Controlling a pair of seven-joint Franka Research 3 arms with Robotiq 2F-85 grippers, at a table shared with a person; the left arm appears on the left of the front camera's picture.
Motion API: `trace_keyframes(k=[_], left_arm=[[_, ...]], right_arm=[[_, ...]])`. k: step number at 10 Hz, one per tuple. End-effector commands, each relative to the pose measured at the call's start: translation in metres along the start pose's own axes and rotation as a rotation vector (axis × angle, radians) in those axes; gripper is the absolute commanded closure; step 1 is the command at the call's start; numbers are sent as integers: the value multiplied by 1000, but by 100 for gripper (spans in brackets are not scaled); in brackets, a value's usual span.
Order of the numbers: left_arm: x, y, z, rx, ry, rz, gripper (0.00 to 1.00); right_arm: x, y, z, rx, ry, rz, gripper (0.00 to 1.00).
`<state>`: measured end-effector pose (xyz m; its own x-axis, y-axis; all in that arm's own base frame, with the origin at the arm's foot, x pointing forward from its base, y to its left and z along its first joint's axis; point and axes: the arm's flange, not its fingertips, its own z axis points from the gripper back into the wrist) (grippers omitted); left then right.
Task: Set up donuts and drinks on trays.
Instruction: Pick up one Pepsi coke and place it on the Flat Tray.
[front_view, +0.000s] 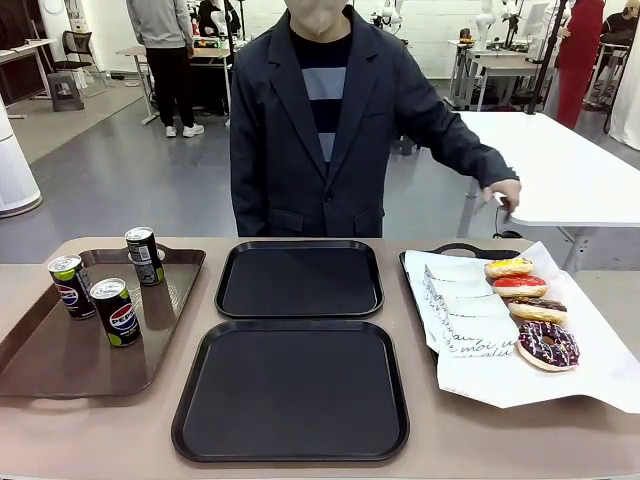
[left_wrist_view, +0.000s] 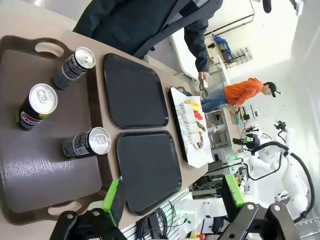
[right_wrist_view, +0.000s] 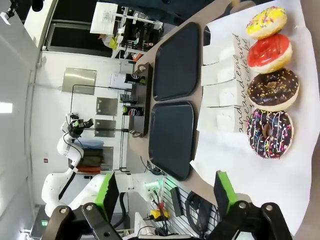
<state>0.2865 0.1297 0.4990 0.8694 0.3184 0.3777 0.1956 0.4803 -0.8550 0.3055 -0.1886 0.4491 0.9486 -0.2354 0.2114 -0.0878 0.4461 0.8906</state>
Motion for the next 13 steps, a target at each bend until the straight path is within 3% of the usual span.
trace_keyframes(k=[1,10,12,13], left_arm=[[2,1,-2,-21,-2,-7,0],[0,0,-2,-8,9,6,0],[31,-60,-17,279,43,-95,0],[53,-95,-36,409,136,-143,0]], right_arm=[[3,1,0,28,-13,18,0],[3,1,0,28,-13,18,0],[3,1,0,28,-13,18,0],[3,1,0,28,-13,18,0]])
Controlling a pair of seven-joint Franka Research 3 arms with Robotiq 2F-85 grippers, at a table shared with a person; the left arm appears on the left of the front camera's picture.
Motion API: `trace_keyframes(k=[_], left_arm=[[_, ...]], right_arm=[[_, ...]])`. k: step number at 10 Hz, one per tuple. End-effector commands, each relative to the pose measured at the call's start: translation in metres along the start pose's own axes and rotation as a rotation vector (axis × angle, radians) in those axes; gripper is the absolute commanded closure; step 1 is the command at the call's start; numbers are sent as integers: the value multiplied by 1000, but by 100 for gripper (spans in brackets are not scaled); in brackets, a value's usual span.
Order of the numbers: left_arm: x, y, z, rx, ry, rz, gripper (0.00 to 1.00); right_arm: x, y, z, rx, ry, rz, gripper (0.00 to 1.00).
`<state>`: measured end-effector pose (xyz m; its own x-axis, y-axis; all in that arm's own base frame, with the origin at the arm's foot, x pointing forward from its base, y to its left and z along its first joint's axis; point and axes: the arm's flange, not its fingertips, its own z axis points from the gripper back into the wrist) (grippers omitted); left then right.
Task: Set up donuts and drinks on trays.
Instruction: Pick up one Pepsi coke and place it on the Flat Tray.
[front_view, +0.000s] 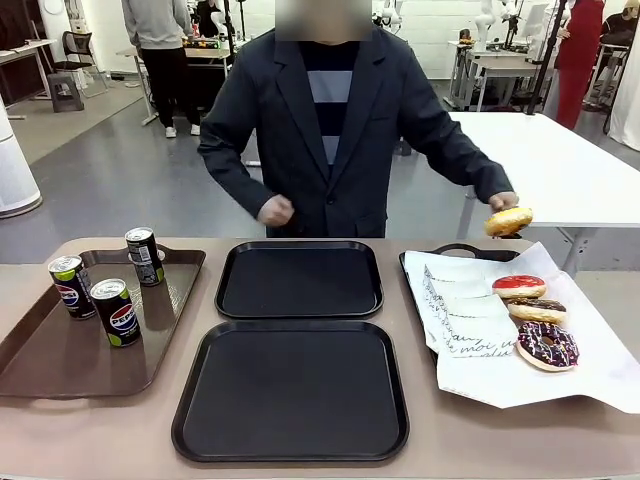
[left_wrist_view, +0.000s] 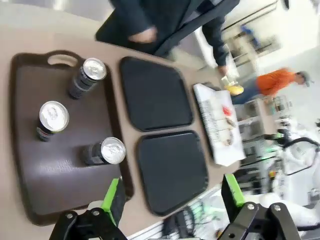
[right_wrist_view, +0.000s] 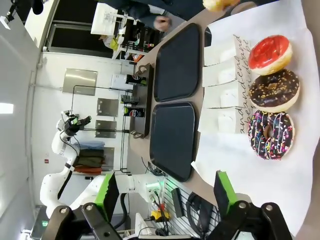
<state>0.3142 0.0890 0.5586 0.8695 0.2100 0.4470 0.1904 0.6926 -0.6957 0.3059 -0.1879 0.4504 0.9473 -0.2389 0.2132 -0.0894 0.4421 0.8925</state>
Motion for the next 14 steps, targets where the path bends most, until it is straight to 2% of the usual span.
trace_keyframes(k=[1,2,3,5,7,8,9,10,11,13,14], left_arm=[[36,-62,-17,336,217,-82,0],[41,-90,-37,542,378,-141,0],[48,-110,-66,682,479,-184,0],[29,-120,-118,859,549,-229,0],[16,-108,-163,925,574,-273,0],[6,-96,-171,941,581,-265,0],[10,-91,-178,904,563,-266,0],[5,-93,-168,788,450,-274,0],[4,-95,-184,930,610,-280,0],[4,-95,-184,930,610,-280,0],[6,-91,-182,887,583,-283,0]], right_arm=[[3,-1,0,24,-9,17,0],[3,-1,0,24,-9,17,0],[3,-1,0,24,-9,17,0],[3,-1,0,24,-9,17,0],[3,-1,0,24,-9,17,0],[3,-1,0,24,-9,17,0],[3,-1,0,24,-9,17,0],[3,-1,0,24,-9,17,0],[3,-1,0,24,-9,17,0],[3,-1,0,24,-9,17,0],[3,-1,0,24,-9,17,0]])
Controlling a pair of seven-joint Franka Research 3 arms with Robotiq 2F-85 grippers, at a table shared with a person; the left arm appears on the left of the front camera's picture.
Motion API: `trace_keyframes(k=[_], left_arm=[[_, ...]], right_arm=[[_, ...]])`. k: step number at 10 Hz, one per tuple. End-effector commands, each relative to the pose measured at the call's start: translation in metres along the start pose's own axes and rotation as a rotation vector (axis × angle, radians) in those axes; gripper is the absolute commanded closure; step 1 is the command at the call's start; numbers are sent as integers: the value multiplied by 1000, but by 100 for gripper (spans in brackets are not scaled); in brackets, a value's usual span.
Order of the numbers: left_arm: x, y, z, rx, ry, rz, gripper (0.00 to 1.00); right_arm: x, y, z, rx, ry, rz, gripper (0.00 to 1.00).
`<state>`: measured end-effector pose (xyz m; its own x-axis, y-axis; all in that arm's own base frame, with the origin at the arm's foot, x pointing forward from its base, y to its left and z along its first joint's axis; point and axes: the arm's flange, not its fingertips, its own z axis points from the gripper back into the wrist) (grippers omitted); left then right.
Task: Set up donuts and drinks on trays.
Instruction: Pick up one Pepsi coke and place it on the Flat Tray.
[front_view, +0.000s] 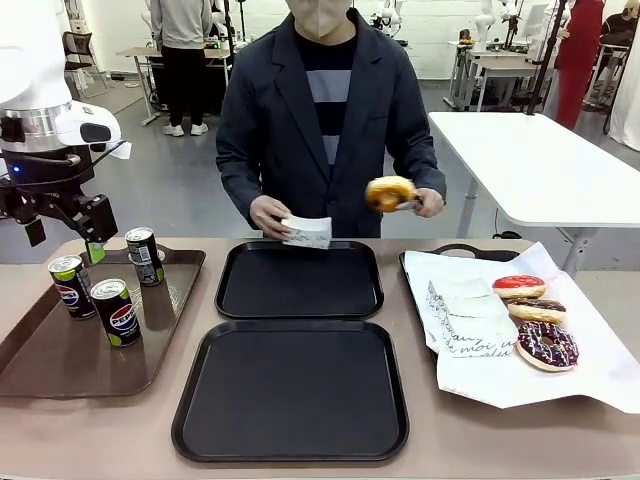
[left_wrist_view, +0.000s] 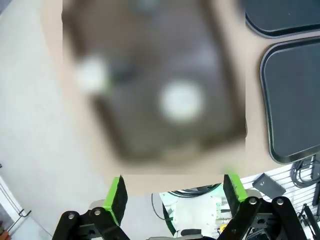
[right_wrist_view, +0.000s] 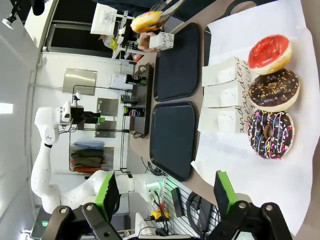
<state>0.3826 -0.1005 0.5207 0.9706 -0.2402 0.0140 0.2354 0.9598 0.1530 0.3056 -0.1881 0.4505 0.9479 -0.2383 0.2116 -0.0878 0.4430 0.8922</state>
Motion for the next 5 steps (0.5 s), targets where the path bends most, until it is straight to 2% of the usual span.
trace_keyframes(k=[1,2,5], left_arm=[[25,2,-30,-69,3,-18,0],[35,-1,-45,-117,-25,-10,0],[46,-5,-73,-146,-74,36,0]], right_arm=[[3,-1,0,25,-10,19,0],[3,-1,0,25,-10,19,0],[3,-1,0,25,-10,19,0]])
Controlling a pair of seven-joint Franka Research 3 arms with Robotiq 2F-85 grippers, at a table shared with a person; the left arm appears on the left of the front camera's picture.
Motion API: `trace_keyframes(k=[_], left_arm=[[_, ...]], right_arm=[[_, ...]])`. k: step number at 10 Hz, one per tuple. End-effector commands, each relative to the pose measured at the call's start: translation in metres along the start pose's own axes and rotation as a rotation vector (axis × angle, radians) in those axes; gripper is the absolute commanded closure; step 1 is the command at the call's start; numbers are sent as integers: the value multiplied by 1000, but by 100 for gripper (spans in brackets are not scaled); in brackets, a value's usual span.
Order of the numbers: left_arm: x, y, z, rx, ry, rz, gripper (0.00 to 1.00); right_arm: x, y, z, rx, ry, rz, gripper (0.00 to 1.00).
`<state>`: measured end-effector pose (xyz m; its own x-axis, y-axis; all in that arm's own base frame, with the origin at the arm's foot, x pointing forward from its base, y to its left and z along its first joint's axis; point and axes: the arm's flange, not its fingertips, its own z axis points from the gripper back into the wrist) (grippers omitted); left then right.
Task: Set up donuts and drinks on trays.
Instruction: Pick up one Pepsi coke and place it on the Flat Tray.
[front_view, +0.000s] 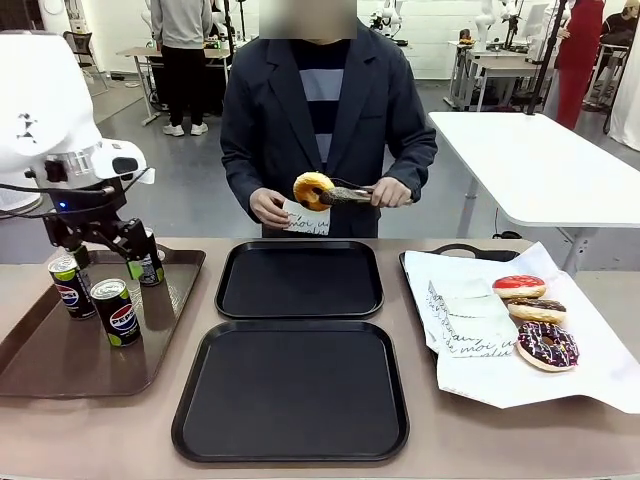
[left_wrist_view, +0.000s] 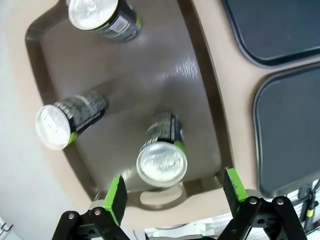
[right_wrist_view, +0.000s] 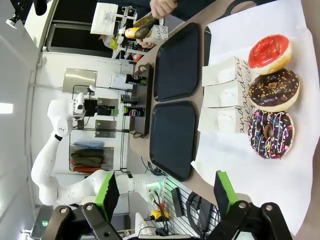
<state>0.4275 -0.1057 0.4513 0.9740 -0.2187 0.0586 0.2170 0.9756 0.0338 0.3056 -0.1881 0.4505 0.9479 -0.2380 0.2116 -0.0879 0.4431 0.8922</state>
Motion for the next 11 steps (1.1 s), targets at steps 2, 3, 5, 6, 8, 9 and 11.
trace_keyframes(k=[2,3,5,6,8,9,11], left_arm=[[-8,0,-21,-45,-55,63,0],[-5,2,-21,-35,-78,73,0],[-18,9,-32,-41,-115,134,0],[-15,13,-36,-38,-119,141,0],[-21,17,-42,-38,-103,154,0],[-21,19,-42,-47,-82,146,0],[-22,22,-49,-64,-73,152,0]], right_arm=[[3,-1,0,25,-10,18,0],[3,-1,0,25,-10,18,0],[3,-1,0,25,-10,18,0],[3,-1,0,25,-10,18,0],[3,-1,0,25,-10,18,0],[3,-1,0,25,-10,18,0],[3,-1,0,25,-10,18,0]])
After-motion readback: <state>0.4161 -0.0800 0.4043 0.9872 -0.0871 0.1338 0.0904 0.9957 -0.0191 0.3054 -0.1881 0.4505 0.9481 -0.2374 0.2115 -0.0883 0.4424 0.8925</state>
